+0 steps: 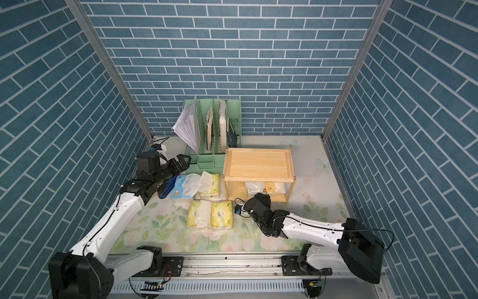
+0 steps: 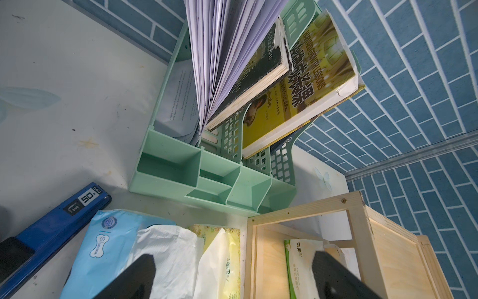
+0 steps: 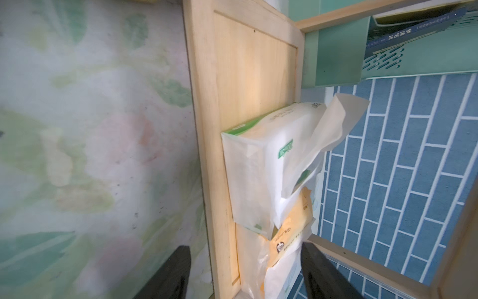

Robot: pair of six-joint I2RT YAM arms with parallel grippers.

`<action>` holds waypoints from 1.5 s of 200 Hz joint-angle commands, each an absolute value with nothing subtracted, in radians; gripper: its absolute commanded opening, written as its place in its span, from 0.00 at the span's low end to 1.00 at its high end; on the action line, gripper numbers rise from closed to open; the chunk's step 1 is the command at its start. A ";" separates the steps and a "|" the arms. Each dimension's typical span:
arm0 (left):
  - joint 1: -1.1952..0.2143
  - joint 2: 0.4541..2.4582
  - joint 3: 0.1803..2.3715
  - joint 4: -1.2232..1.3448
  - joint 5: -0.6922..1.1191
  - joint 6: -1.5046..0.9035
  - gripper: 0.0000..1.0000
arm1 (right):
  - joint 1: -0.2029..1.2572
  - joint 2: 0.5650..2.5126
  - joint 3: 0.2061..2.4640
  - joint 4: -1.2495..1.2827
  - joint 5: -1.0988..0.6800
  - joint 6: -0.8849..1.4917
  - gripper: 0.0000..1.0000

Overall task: Remove the tissue boxes from the shelf
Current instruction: Place the box of tissues at the center of the board, then pick up a box of tissues from the shelf.

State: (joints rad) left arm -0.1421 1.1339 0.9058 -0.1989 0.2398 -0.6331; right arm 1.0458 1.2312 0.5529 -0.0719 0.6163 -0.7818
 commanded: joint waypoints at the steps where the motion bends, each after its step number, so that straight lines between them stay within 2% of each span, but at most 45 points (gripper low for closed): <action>1: -0.137 1.141 0.893 -0.183 0.267 -0.615 1.00 | 1.015 1.268 0.547 0.069 0.623 -0.872 0.70; 94: -0.137 1.172 0.888 -0.174 0.291 -0.615 1.00 | 0.928 1.425 0.620 0.155 0.575 -0.943 0.66; 119: -0.136 1.179 0.887 -0.167 0.304 -0.618 1.00 | 0.916 1.448 0.634 0.148 0.557 -0.947 0.59; 162: -0.137 1.187 0.890 -0.167 0.314 -0.617 1.00 | 0.913 1.475 0.640 0.148 0.532 -0.942 0.56; 218: -0.136 1.182 0.893 -0.169 0.318 -0.617 1.00 | 0.912 1.511 0.653 0.121 0.526 -0.921 0.42; 300: -0.137 1.165 0.867 -0.233 0.413 -0.568 1.00 | 0.915 1.466 0.706 -0.022 0.491 -0.848 0.11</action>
